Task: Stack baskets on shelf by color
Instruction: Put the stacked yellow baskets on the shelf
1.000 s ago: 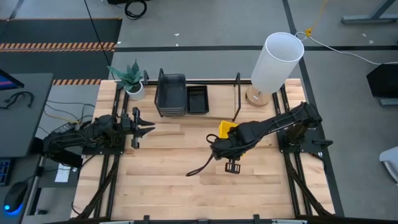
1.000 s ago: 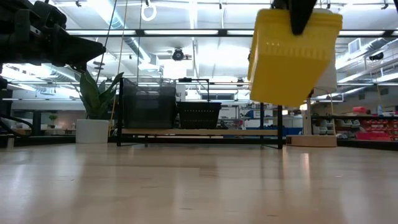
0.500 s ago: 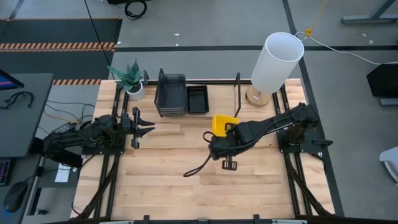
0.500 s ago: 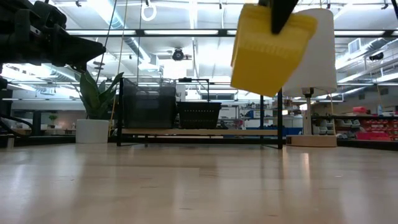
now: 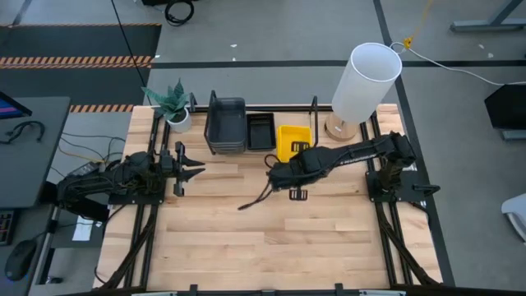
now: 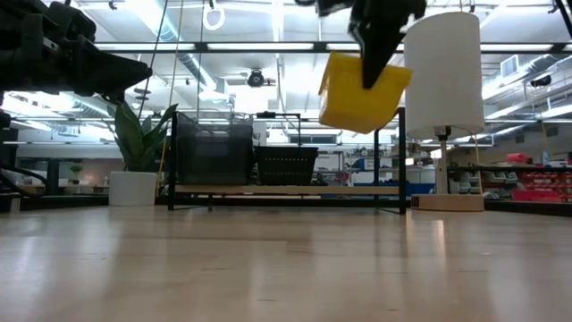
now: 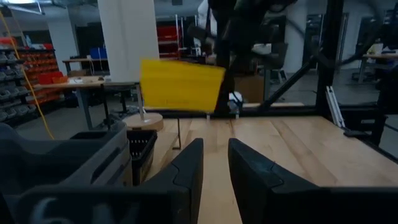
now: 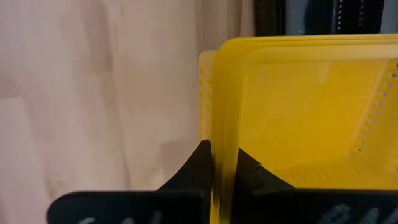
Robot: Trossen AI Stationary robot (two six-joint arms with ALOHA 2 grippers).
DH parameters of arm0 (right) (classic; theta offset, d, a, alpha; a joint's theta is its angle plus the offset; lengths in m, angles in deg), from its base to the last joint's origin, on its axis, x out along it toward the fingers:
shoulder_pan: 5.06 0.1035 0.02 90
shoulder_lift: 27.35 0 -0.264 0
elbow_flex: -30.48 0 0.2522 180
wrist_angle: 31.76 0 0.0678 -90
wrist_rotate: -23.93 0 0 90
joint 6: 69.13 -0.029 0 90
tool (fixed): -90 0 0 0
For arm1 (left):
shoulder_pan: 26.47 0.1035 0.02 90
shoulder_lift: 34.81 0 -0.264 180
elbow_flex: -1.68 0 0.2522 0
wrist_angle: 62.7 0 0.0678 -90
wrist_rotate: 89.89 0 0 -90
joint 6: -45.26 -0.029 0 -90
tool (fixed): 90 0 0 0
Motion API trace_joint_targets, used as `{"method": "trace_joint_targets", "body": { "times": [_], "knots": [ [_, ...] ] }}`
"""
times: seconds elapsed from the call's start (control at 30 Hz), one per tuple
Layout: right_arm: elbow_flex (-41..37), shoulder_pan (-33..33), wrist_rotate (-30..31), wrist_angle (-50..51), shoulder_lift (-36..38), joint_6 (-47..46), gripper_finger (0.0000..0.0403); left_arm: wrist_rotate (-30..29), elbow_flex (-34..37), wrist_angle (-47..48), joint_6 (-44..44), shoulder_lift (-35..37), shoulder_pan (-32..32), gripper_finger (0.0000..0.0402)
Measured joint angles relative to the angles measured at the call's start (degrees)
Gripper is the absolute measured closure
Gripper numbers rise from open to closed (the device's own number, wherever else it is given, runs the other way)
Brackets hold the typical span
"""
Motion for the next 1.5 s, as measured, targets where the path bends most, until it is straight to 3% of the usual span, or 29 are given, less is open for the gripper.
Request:
{"method": "trace_joint_targets", "body": {
  "times": [0.77,0.93,1.13,1.5],
  "knots": [
    [-12.39,-16.09,1.34,-14.70,-0.24,16.09,0.0378,-0.02,0.00,-0.16,0.02,0.00,0.00,0.0316],
    [-15.02,-18.92,-1.47,-19.61,-0.24,19.75,0.0377,-0.02,0.00,-0.16,0.02,0.00,0.00,0.0313],
    [-16.82,-20.77,-7.56,-21.75,-0.20,19.39,0.0371,-0.02,0.00,-0.16,0.02,0.00,0.00,0.0320],
    [-17.04,-20.79,-8.24,-22.22,-0.19,15.83,0.0326,-0.02,0.00,-0.16,0.02,0.00,0.00,0.0313]
  ]
}}
